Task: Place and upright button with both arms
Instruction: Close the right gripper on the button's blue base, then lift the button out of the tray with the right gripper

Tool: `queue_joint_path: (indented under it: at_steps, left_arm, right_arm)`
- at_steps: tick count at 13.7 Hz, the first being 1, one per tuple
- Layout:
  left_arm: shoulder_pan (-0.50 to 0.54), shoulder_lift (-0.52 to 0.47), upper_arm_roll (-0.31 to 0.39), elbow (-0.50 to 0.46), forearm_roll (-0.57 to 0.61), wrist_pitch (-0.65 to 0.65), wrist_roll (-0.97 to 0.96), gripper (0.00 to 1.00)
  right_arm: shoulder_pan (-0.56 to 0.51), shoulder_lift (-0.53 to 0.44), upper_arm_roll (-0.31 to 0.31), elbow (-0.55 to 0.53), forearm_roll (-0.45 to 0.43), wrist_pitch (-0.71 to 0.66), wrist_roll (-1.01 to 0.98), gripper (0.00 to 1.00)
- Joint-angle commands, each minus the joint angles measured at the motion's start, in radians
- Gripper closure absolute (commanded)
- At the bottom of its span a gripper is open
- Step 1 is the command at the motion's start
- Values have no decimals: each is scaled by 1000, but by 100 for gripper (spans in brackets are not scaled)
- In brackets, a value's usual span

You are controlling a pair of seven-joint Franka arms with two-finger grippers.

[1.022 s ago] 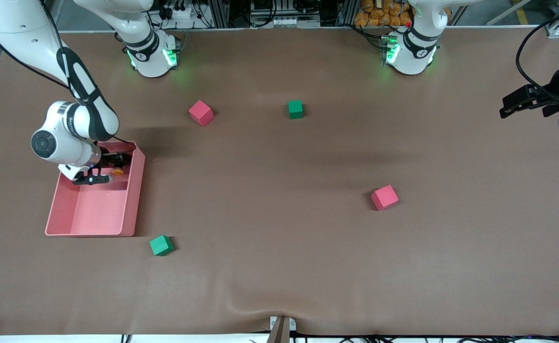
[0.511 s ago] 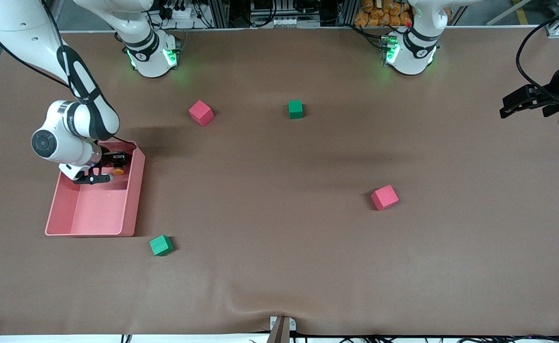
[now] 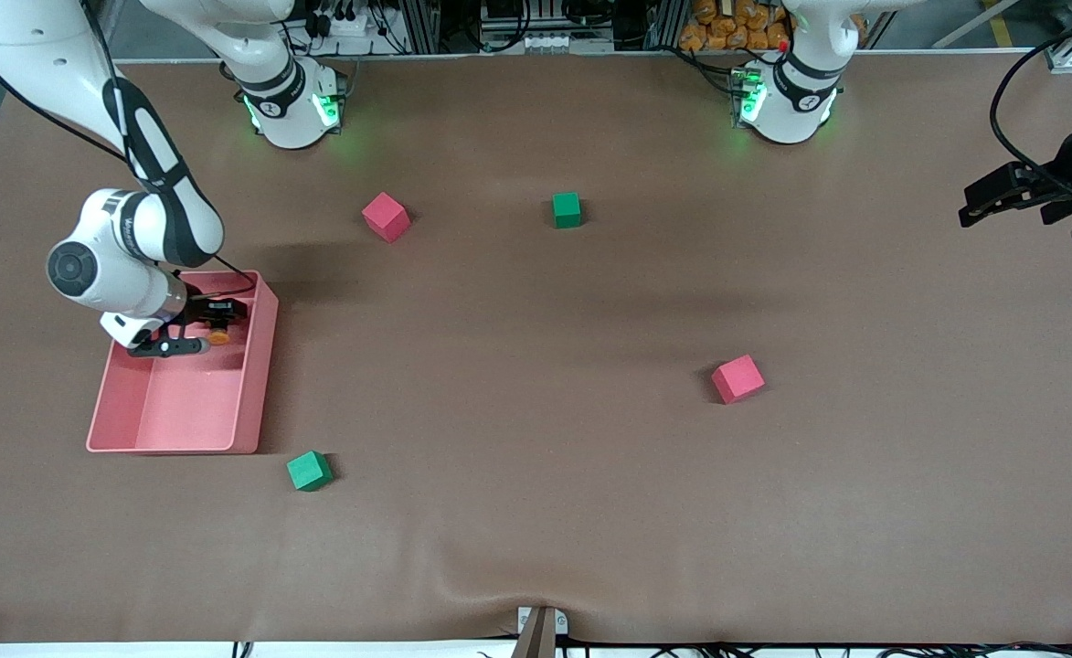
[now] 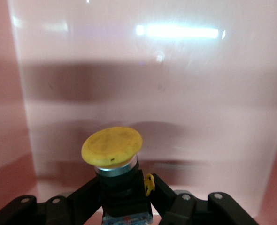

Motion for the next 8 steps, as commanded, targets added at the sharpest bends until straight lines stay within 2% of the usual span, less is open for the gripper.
queue_joint_path:
  at_steps: [1,4,8]
  left_arm:
    - [8,8,-5,23,7,-10,19,0]
    - [8,8,-5,23,7,-10,19,0]
    - [10,8,-5,25,7,-10,19,0]
  right_arm:
    - [0,-78,3,10,-8,-11,-42,100]
    - [16,-95,3,90,-8,-71,-59,100]
    - [91,-84,3,346,-8,-394,-56,100]
